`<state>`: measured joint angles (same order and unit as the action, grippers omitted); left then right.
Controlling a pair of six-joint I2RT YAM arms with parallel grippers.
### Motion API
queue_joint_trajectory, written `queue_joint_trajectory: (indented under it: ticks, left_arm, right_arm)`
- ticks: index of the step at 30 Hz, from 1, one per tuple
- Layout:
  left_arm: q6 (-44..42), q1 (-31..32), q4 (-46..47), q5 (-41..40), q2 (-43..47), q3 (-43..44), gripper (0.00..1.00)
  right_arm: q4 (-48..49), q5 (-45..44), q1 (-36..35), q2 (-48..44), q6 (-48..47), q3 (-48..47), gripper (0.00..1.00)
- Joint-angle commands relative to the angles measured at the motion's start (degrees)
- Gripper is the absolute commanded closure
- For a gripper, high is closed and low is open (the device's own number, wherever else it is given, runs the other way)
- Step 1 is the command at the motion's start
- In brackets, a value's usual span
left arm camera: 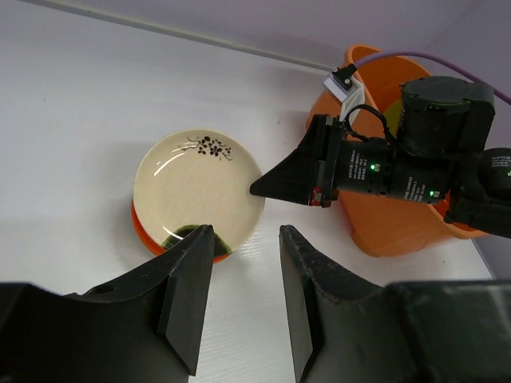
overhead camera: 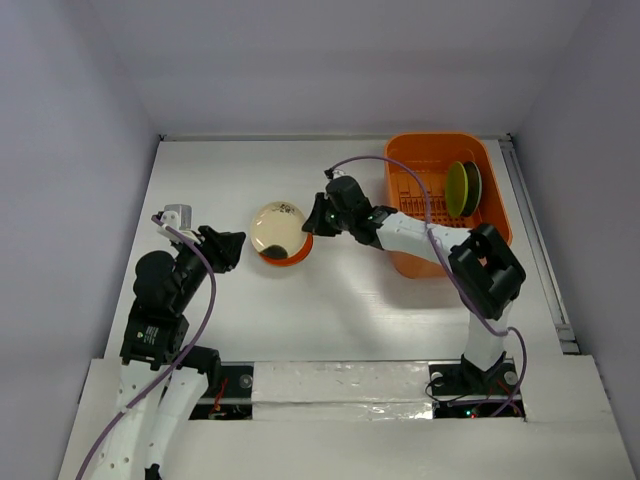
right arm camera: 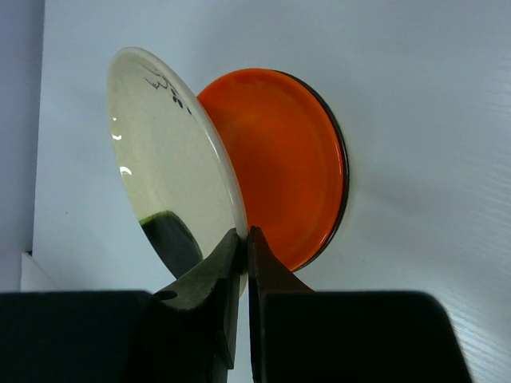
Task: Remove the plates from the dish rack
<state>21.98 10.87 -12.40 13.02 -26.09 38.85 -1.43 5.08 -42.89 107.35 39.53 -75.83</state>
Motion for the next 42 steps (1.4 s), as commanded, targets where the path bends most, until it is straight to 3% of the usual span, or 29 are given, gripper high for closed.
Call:
queue_joint_trajectory:
  ticks: [1, 4, 7, 8, 11, 21, 26, 28, 31, 32, 33, 40, 42]
  left_arm:
    - [0.26, 0.2, 2.03, 0.17, 0.07, -0.44, 0.65]
    - [0.26, 0.2, 2.03, 0.26, 0.07, -0.36, 0.65]
    - [0.17, 0.2, 2.21, 0.34, -0.11, -0.36, 0.64]
    - [0.26, 0.2, 2.12, 0.34, -0.11, -0.44, 0.64]
    - [0.26, 0.2, 2.21, 0.34, -0.11, -0.44, 0.64]
    - [0.17, 0.2, 2.03, 0.26, 0.16, -0.44, 0.65]
    - [0.26, 0.2, 2.03, 0.26, 0.33, -0.35, 0.64]
    - [0.26, 0.2, 2.12, 0.26, 0.34, -0.44, 0.64]
    - [0.26, 0.2, 2.03, 0.26, 0.51, -0.44, 0.64]
    - [0.17, 0.2, 2.03, 0.26, 0.51, -0.44, 0.64]
    - [0.26, 0.2, 2.12, 0.34, 0.42, -0.36, 0.64]
    - [0.35, 0.2, 2.3, 0.61, 0.95, -0.53, 0.65]
    - [0.26, 0.2, 2.38, 0.7, 1.21, -0.53, 0.65]
  right_arm:
    - [6.97, 1.07, -0.44, -0.39, 2.22, 0.77, 1.0]
    - [7.58, 1.6, -0.96, 0.31, 2.48, 1.56, 0.97]
    - [6.79, 1.69, -0.96, 0.93, 2.13, 1.48, 0.87]
    - [6.53, 1.6, -0.96, 1.19, 1.87, 1.48, 0.78]
    - [5.91, 1.42, -0.96, 1.2, 1.17, 1.83, 0.65]
    - [-1.2, -6.38, -1.49, -4.42, -3.49, 2.35, 0.55]
    - [-5.6, -12.1, -1.49, -11.01, -7.09, 3.06, 0.56]
    - [-9.17, -15.96, -1.49, -12.68, -9.45, 2.45, 0.61]
    - [-14.47, -29.22, -1.49, -17.6, -11.66, 2.44, 0.97]
    - [-15.26, -32.73, -0.01, -20.66, -12.1, 2.7, 1.0]
    - [-16.14, -39.38, 0.96, -22.17, -12.54, 2.97, 1.0]
    - [-25.45, -54.19, 17.56, -27.11, -17.03, 4.12, 1.0]
    - [-25.47, -55.62, 21.17, -25.71, -18.08, 4.11, 0.94]
